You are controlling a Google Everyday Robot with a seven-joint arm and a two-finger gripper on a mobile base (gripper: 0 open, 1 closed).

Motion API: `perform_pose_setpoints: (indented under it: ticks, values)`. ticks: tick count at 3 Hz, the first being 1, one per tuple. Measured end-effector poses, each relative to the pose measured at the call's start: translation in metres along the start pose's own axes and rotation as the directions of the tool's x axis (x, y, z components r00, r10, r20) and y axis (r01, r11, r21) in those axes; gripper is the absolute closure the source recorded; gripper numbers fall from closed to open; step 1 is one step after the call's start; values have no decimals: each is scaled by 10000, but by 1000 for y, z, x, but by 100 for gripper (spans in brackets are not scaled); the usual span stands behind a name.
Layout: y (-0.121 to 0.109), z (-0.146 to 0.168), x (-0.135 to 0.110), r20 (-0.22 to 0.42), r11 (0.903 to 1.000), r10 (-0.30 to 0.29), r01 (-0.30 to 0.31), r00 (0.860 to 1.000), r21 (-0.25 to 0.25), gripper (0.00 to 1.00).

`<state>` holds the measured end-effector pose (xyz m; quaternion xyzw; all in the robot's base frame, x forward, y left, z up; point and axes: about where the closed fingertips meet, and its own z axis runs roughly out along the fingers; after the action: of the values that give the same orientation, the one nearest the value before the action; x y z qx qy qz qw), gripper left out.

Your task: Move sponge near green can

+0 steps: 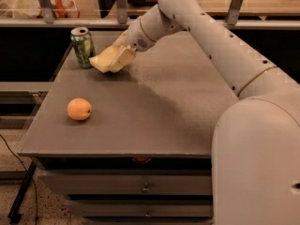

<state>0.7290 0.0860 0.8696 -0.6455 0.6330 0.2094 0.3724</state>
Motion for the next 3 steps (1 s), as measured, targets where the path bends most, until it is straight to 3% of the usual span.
perform_pose_setpoints:
  ticks: [3]
  values:
    - [-5, 8, -2, 112, 10000, 83, -83, 9999, -45, 12]
